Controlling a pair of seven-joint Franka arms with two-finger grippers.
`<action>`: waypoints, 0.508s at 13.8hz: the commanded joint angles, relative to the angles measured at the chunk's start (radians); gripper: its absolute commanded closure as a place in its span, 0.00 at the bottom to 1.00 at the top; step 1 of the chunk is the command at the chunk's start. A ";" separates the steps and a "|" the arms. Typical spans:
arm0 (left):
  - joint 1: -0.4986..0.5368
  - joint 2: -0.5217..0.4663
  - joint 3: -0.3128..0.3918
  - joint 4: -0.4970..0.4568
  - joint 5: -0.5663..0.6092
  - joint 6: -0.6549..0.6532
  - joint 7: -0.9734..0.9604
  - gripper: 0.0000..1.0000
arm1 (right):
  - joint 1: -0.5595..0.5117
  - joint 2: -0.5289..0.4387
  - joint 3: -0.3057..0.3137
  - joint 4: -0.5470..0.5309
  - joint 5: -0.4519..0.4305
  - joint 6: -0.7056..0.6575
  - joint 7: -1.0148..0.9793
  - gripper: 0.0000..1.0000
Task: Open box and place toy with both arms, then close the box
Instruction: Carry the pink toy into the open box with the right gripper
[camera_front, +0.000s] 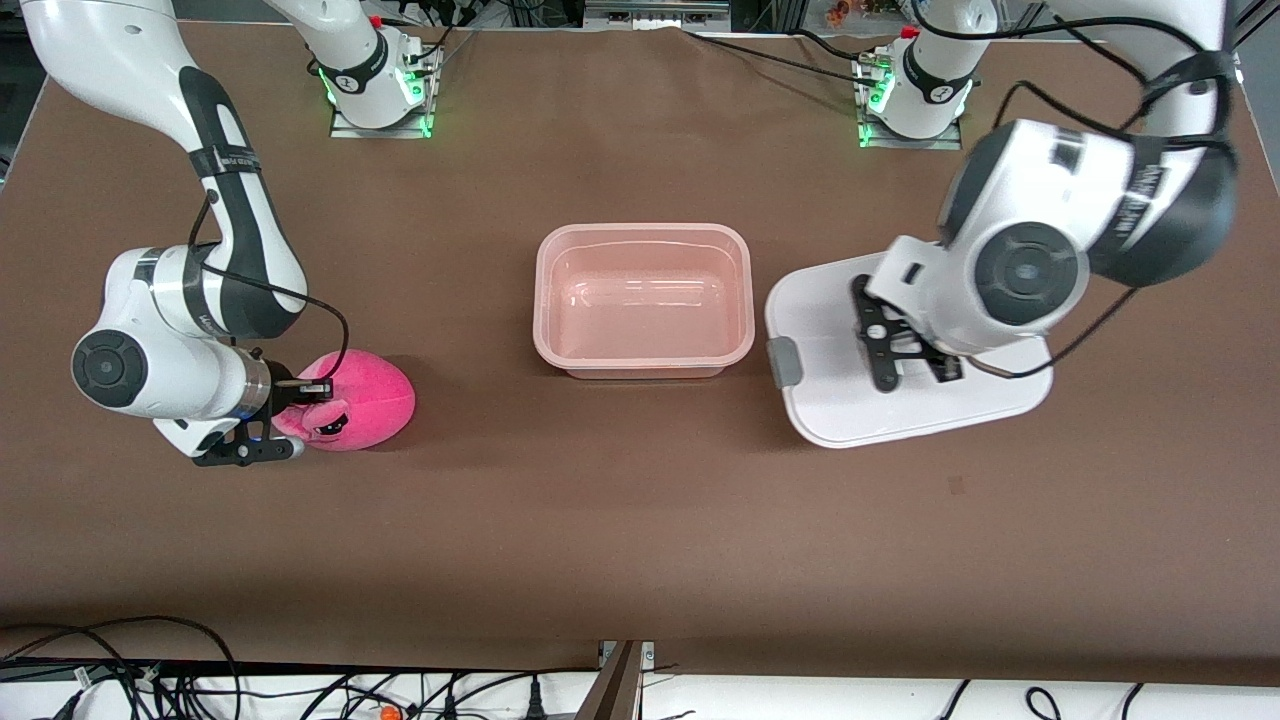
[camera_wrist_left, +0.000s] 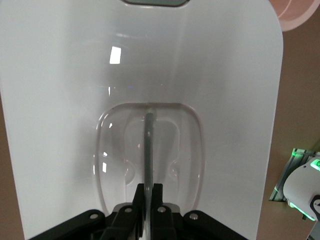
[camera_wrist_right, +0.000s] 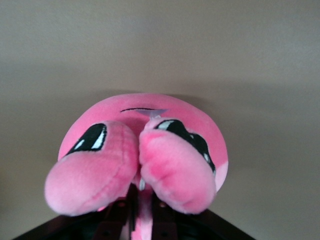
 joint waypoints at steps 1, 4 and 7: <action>0.094 -0.021 -0.012 0.023 0.025 -0.047 0.124 1.00 | 0.016 -0.011 0.005 0.077 0.001 -0.078 -0.061 1.00; 0.191 -0.019 -0.013 0.023 0.033 -0.044 0.207 1.00 | 0.066 -0.011 0.005 0.159 0.002 -0.164 -0.141 1.00; 0.215 -0.018 -0.009 0.021 0.041 -0.042 0.247 1.00 | 0.158 -0.027 0.005 0.258 0.002 -0.288 -0.155 1.00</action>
